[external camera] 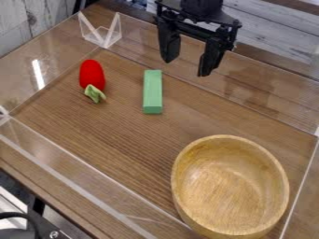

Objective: Move the red object to the right side of the table

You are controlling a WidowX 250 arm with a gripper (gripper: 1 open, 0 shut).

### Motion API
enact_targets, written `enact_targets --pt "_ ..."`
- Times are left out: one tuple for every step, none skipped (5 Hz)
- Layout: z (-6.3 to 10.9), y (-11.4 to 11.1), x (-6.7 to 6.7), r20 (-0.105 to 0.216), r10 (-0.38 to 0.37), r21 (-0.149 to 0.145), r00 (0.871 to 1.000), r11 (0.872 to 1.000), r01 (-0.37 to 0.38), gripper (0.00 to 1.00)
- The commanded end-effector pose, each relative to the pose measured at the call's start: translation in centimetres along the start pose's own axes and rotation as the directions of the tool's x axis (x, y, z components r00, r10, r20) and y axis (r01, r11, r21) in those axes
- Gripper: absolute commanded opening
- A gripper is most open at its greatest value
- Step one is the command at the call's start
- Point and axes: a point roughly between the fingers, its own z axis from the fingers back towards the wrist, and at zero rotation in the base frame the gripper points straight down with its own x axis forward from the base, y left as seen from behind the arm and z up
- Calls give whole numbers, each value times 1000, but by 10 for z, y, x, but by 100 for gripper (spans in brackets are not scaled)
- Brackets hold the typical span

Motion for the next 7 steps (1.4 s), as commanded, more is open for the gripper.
enact_targets --pt "-13 2 4 -36 69 -4 997 998 -69 100" --pt "-14 24 7 -16 125 3 992 992 -125 100" --pt "-18 62 -1 11 185 6 983 983 -186 100" --pt "-21 100 -10 44 247 -3 968 969 -247 100" --pt "-26 134 -14 70 308 -10 949 951 -308 100" --pt "-29 150 -14 80 414 -24 907 910 -414 100" --pt "-34 151 -11 85 471 -34 878 882 -469 100"
